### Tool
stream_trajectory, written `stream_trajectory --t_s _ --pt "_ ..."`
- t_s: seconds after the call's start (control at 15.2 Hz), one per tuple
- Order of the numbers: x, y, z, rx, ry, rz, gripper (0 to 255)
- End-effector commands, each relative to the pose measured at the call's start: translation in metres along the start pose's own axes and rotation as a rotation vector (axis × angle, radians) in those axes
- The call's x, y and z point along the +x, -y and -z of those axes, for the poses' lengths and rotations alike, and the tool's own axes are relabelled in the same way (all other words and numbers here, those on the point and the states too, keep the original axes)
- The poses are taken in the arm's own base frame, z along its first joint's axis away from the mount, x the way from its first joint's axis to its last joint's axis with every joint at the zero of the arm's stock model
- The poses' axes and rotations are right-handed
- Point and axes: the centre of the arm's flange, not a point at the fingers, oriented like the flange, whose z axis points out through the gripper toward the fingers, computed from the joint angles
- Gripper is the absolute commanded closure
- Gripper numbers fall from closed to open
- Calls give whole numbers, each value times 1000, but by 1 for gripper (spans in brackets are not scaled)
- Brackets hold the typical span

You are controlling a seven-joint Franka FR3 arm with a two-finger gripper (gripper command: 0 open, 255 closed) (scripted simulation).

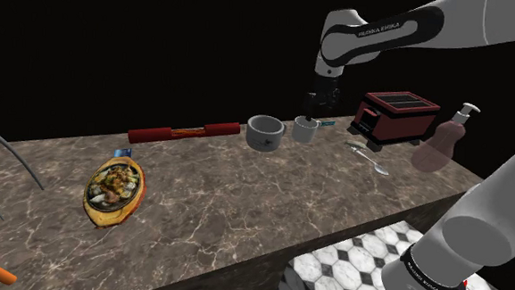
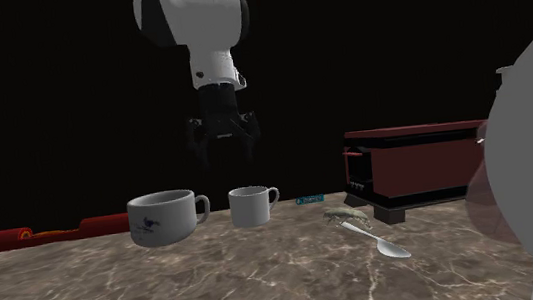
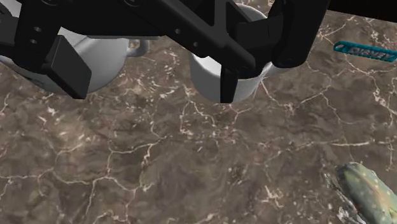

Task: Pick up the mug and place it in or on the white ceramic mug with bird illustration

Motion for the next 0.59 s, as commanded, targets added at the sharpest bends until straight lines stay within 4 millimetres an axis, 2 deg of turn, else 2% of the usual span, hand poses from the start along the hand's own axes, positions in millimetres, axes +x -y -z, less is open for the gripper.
stream_trajectory --t_s 0.0,0.46,0.53 --pt "23 -5 -13 0 -4 0 0" --pt "102 -13 -57 3 -13 0 0" --pt "105 -14 -59 3 -13 0 0"
